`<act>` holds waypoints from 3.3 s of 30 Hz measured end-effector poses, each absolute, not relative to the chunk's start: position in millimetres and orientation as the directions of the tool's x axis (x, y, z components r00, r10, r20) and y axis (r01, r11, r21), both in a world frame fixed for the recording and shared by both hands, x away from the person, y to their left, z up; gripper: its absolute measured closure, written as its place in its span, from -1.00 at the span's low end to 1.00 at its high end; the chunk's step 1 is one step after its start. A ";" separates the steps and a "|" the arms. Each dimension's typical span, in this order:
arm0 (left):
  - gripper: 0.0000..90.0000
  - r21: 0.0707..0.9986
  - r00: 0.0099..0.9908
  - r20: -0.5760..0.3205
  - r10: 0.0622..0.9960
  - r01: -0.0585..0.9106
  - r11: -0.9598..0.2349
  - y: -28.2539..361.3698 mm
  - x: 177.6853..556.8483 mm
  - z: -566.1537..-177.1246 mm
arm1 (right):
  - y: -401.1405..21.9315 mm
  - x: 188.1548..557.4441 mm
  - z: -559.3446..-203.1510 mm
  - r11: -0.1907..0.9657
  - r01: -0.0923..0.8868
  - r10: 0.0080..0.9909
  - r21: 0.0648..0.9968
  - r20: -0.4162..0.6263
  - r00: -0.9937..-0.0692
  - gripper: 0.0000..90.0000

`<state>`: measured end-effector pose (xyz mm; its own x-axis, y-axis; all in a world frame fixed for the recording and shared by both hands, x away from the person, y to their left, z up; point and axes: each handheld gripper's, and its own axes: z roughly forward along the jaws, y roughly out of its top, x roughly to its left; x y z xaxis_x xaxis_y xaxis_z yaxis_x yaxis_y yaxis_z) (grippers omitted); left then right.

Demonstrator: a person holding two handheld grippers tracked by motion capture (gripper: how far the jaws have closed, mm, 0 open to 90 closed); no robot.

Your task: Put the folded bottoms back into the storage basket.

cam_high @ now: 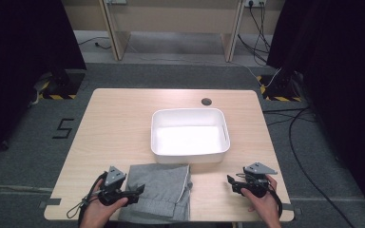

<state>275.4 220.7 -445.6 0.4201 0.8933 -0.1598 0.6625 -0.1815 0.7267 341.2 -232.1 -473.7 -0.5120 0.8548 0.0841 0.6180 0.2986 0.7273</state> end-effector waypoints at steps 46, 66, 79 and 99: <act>-0.91 0.673 0.348 -0.248 0.904 0.733 -0.098 225.8 236.0 -487.9 | -111.5 345.9 -463.5 0.408 0.524 0.635 0.748 0.180 -0.751 -0.48; 0.17 0.693 0.493 -0.320 0.809 0.704 -0.155 218.1 236.1 -487.4 | -95.7 356.4 -469.8 0.383 0.563 0.656 0.732 0.214 -0.724 -0.52; 0.49 0.697 0.518 -0.316 0.795 0.695 -0.176 226.6 241.5 -486.9 | -95.8 356.1 -468.4 0.384 0.555 0.651 0.738 0.209 -0.730 -0.51; 0.60 0.714 0.523 -0.277 0.806 0.673 -0.191 231.3 243.3 -486.5 | -82.1 366.2 -482.0 0.409 0.596 0.652 0.691 0.235 -0.721 -0.56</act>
<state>243.3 231.3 -486.5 0.5233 0.8059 -0.2771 0.6731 -0.1915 0.7144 366.2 -82.1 -482.0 -0.7209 0.6519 0.2352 0.5955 0.4091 0.6913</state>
